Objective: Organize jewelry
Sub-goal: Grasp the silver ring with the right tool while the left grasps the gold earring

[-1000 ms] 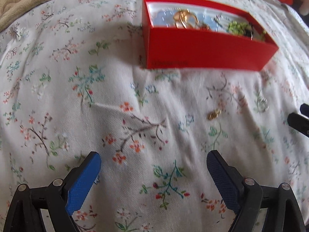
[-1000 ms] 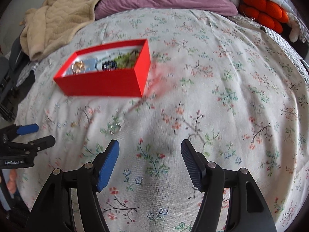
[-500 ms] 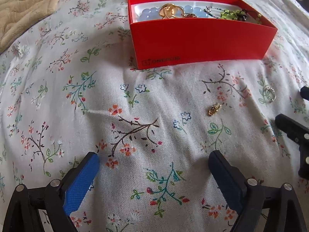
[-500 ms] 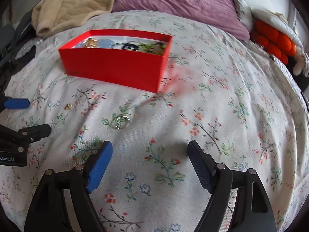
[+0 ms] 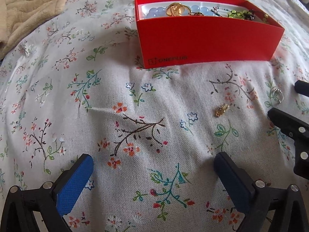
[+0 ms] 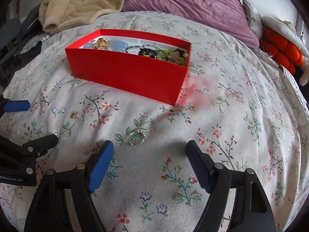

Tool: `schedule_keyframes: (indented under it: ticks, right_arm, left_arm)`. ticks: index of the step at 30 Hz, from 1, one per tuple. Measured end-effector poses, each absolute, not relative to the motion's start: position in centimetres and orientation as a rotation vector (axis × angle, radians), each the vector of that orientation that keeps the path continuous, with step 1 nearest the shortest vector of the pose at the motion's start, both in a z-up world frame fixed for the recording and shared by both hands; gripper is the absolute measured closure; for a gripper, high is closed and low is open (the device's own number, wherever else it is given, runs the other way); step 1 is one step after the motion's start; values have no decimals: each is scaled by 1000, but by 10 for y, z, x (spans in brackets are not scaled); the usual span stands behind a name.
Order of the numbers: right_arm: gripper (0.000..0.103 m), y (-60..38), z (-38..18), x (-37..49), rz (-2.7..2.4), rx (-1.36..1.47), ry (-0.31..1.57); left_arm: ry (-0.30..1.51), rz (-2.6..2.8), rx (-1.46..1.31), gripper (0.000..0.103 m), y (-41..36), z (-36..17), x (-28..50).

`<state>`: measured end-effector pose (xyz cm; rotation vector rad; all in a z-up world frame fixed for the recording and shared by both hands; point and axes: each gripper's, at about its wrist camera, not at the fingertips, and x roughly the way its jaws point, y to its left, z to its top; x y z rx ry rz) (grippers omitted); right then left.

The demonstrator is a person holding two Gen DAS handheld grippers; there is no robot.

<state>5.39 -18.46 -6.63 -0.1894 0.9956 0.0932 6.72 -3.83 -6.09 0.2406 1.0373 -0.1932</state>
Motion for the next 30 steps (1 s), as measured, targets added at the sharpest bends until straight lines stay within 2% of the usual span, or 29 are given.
schedule_keyframes:
  ticks: [10, 16, 19, 25, 27, 30]
  right_arm:
    - [64, -182, -66, 52, 193, -157, 995]
    - [78, -186, -67, 53, 222, -119, 1003]
    - [86, -190, -67, 55, 225, -92, 1007]
    - [87, -192, -66, 53, 228, -77, 1000]
    - [87, -192, -65, 53, 230, -72, 996]
    - [87, -196, -65, 53, 235, -59, 993]
  left_arm:
    - [1019, -203, 237, 1, -37, -60, 67]
    - [994, -231, 235, 6, -40, -57, 66]
    - [965, -256, 233, 12, -42, -55, 64]
    - [914, -350, 193, 31, -48, -48, 61]
    - [917, -395, 163, 45, -49, -46, 62]
    - [924, -447, 138, 56, -55, -48, 64]
